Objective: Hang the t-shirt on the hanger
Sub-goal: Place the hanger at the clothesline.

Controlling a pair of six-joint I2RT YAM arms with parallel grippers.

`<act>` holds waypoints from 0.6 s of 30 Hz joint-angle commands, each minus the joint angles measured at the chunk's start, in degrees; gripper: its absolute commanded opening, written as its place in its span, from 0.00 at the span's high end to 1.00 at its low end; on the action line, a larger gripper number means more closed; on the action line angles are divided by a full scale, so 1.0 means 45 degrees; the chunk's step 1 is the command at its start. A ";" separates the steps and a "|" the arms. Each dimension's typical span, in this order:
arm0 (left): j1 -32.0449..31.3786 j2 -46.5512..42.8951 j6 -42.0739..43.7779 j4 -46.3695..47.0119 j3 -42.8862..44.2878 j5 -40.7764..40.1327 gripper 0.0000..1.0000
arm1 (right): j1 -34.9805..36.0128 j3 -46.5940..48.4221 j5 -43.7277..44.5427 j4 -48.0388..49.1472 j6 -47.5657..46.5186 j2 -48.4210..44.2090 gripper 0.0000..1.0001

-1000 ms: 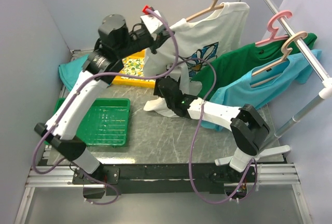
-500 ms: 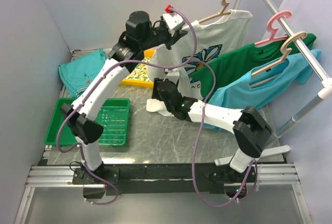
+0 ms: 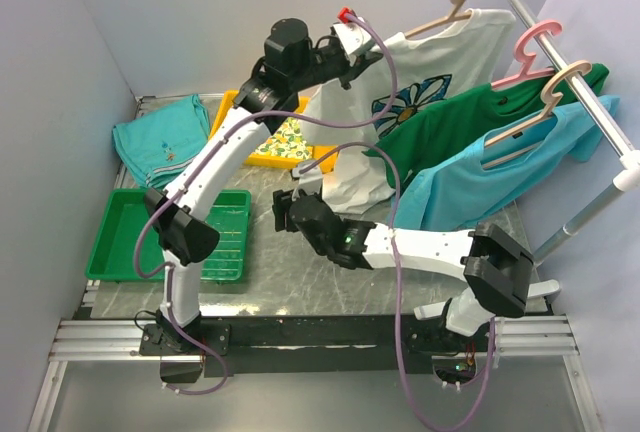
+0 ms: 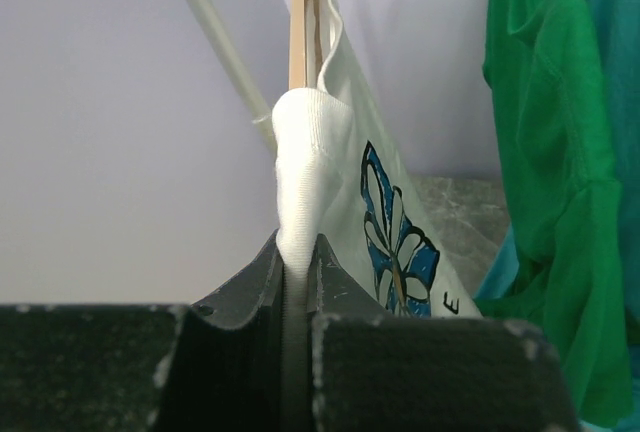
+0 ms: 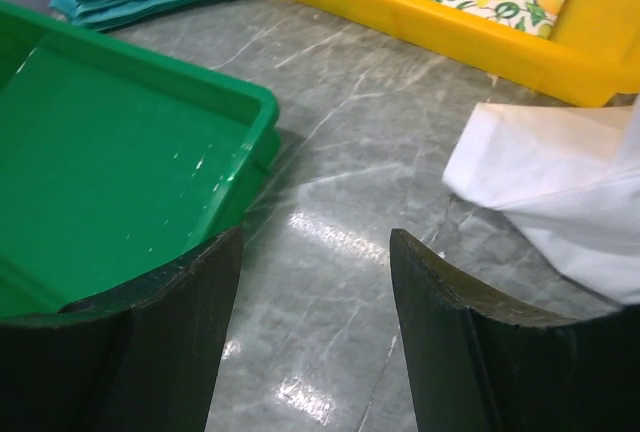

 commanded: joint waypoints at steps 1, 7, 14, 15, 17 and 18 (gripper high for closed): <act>-0.0442 0.0115 0.0111 0.1900 0.1502 0.0225 0.99 | 0.0413 -0.0247 0.0563 0.0708 -0.0316 -0.0678 0.32; -0.0774 0.0506 -0.0044 0.2133 0.1817 0.0147 0.99 | 0.0980 -0.0618 0.0835 0.0825 -0.0550 -0.0873 0.32; -0.1048 0.1132 -0.0435 0.2270 0.2345 0.0089 0.99 | 0.1527 -0.0813 0.1031 0.0806 -0.0667 -0.1049 0.32; -0.1067 0.1191 -0.0474 0.2270 0.2365 0.0088 0.99 | 0.1624 -0.0814 0.1032 0.0787 -0.0706 -0.1069 0.32; -0.1126 0.1367 -0.0670 0.2251 0.2599 0.0069 0.99 | 0.1664 -0.0814 0.1148 0.0787 -0.0784 -0.1088 0.32; -0.1145 0.1444 -0.0709 0.2270 0.2657 0.0069 0.99 | 0.1742 -0.0814 0.1149 0.0787 -0.0804 -0.1108 0.32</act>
